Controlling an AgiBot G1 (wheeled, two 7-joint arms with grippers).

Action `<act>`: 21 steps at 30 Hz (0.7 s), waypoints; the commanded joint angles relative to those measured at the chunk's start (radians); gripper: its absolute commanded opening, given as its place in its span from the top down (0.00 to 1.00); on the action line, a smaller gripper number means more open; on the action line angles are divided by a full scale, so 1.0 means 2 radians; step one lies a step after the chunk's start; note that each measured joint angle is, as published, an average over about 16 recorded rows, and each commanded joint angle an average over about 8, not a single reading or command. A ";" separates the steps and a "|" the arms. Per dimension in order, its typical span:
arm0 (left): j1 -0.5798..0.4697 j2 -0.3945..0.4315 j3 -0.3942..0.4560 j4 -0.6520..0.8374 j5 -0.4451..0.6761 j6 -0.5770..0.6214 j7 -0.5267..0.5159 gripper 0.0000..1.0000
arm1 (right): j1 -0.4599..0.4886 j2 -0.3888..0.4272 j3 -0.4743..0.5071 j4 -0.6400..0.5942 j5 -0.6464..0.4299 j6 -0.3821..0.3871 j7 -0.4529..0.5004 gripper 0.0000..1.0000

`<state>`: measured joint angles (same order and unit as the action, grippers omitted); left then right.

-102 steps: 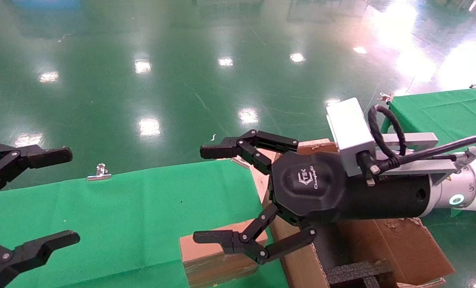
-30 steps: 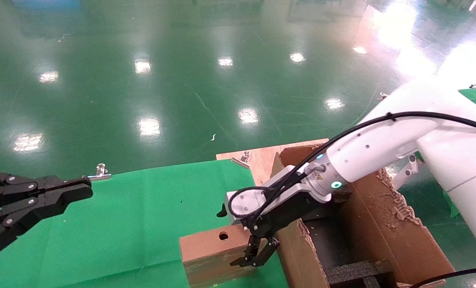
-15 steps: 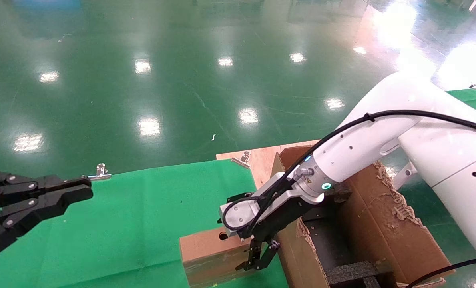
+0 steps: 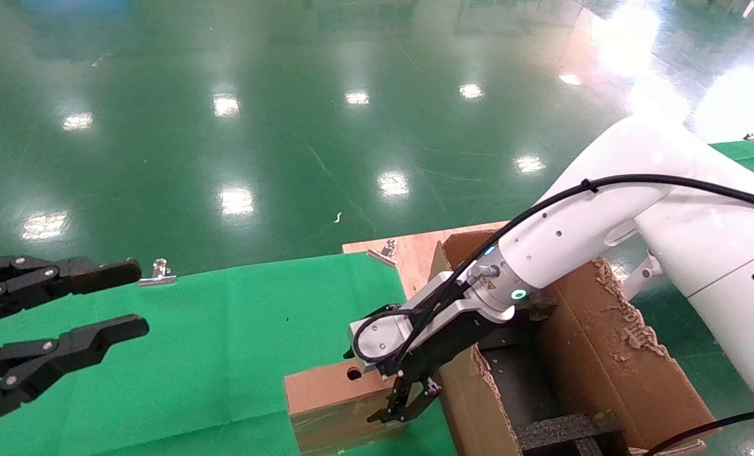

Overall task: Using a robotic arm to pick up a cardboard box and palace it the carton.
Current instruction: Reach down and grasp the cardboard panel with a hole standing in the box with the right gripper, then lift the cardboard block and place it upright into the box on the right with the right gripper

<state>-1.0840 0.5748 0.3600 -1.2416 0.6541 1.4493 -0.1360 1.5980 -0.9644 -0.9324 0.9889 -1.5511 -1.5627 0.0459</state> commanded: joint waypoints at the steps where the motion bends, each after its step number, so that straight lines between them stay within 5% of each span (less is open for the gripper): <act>1: 0.000 0.000 0.000 0.000 0.000 0.000 0.000 0.00 | 0.000 0.000 0.001 0.000 0.000 0.000 0.000 1.00; 21: 0.000 0.000 0.000 0.000 0.000 0.000 0.000 0.00 | -0.001 0.001 0.002 0.000 0.002 0.001 0.000 1.00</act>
<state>-1.0840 0.5748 0.3600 -1.2417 0.6541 1.4493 -0.1360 1.6032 -0.9610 -0.9262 0.9828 -1.5411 -1.5600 0.0426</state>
